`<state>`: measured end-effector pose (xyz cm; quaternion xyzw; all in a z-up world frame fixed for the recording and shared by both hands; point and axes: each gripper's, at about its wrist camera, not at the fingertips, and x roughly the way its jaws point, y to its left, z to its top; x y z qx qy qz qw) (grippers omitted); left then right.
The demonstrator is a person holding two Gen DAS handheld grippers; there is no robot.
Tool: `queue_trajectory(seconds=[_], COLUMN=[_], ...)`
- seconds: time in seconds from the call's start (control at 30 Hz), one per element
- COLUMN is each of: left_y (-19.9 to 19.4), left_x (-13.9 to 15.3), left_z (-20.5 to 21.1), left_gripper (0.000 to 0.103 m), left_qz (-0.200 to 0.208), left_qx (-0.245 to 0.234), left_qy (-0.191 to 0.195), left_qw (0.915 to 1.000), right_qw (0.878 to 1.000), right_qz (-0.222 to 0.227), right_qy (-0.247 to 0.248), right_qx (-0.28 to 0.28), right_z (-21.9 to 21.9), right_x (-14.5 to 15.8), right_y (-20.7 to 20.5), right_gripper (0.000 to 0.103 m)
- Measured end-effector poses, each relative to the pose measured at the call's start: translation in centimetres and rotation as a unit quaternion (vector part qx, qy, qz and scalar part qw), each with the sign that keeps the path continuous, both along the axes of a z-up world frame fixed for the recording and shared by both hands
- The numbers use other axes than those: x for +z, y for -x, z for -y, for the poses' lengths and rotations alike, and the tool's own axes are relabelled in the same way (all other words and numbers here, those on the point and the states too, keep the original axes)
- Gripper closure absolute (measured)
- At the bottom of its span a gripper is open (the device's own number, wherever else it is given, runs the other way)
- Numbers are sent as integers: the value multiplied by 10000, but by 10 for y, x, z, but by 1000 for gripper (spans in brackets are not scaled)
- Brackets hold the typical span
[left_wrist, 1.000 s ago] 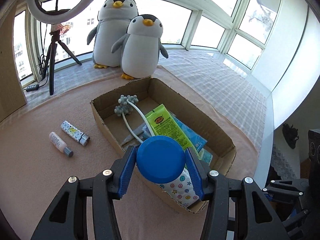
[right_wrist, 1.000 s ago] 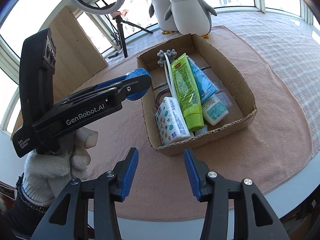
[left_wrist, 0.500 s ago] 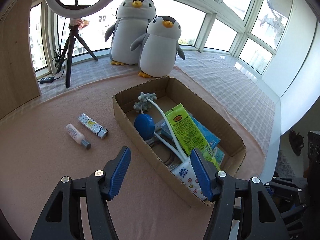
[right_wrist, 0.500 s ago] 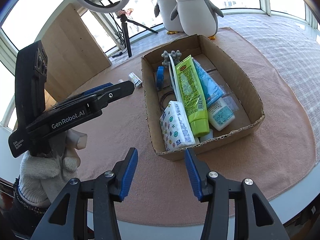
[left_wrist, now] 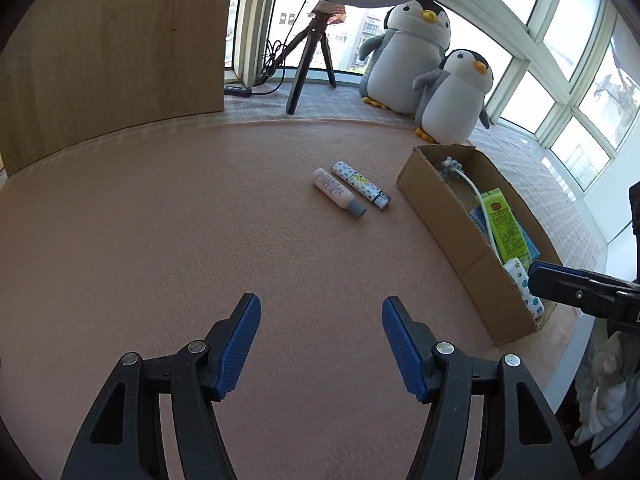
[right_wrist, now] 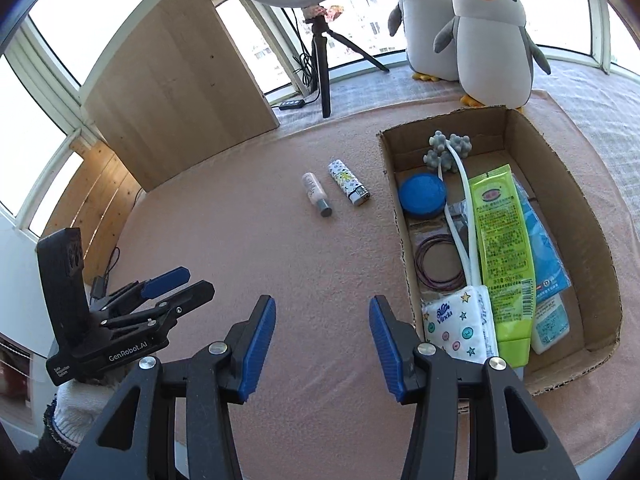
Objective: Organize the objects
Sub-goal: 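Move the right tool to the white lotion bottle and grasp it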
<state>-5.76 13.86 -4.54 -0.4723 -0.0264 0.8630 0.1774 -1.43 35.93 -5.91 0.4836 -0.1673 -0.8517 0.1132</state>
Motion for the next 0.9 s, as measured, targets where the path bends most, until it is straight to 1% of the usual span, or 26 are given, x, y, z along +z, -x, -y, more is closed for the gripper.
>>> queue_trajectory(seconds=[0.07,0.2,0.27,0.4,0.5,0.57,0.6,0.77,0.9], left_y=[-7,-19,-24,-29,-32,-33,-35,-35,-36], left_x=[-1,-8,-14,-30,-37,-39,-40,-42,-42], left_z=[16,40,53,73,85,92,95,113,123], left_gripper=[36,36,36,36,36,36,36,36,36], left_qz=[16,66,161,382,473,502,511,569,575], left_qx=[110,247,318,473,556,601,626,738,805], left_qy=[6,150,151,198,259,266,278,275,268], left_qw=[9999,9996,9993,9980,9970,9966,9963,9953,9947], right_qw=[9999,9991,9982,9959,9926,9899,9893,9884,9877], right_qz=[-1,78,150,472,608,654,685,789,862], right_qy=[29,-276,-407,-641,-924,-1152,-1186,-1233,-1228], right_qx=[135,308,406,439,507,514,504,413,438], right_z=[10,32,43,60,70,75,75,76,78], right_x=[0,-7,-14,-37,-49,-56,-59,-69,-76], right_y=[18,60,80,117,141,151,156,176,185], right_gripper=[58,58,58,59,63,65,66,67,71])
